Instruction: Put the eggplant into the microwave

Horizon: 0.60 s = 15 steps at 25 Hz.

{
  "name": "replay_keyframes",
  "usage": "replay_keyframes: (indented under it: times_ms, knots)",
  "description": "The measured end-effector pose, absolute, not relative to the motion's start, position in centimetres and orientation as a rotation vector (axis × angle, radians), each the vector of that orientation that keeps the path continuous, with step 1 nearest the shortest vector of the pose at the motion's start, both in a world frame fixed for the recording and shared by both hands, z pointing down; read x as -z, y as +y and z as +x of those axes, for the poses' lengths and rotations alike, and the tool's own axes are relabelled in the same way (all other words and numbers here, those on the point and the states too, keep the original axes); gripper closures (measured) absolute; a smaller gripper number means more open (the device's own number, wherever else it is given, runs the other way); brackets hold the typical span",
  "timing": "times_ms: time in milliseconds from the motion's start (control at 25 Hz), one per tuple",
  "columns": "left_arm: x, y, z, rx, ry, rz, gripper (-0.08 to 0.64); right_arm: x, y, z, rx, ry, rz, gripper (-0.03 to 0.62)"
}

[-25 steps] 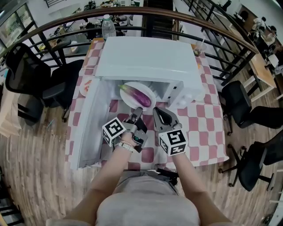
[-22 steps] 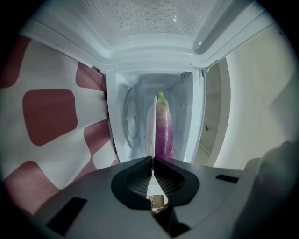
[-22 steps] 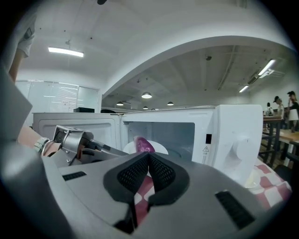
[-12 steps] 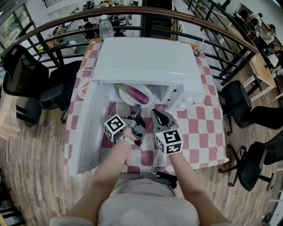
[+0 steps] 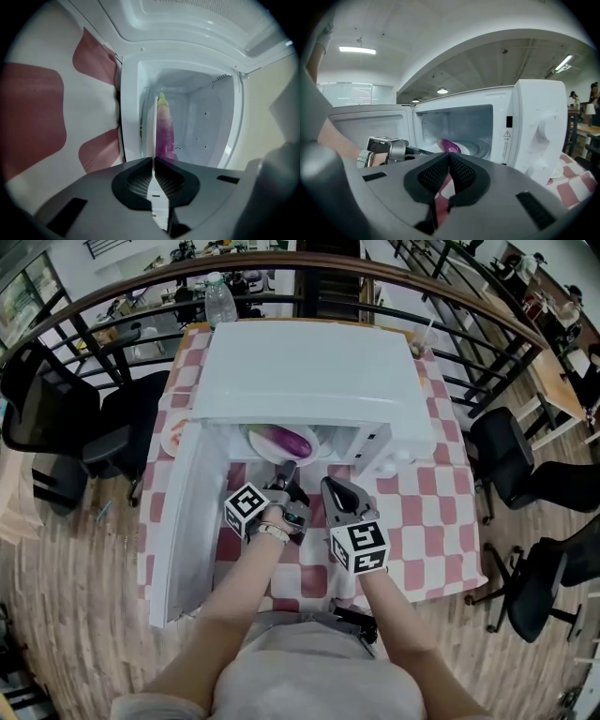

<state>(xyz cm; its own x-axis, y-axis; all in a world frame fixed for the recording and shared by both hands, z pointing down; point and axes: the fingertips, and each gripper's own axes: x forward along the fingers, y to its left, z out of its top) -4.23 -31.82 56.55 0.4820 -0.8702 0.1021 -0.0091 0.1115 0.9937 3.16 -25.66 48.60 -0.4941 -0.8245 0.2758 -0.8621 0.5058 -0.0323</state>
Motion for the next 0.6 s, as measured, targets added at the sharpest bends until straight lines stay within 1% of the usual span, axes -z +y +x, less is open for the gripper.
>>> replay_keyframes:
  times_ms: [240, 600]
  knots:
    - [-56.8, -33.1, -4.3, 0.781, -0.883, 1.293, 0.543, -49.5, -25.2, 3.2, -0.266, -2.511, 1.421, 0.568]
    - [-57.2, -34.0, -4.2, 0.699, -0.916, 1.203, 0.541, -49.7, -25.1, 2.9, -0.277, -2.513, 1.412, 0.568]
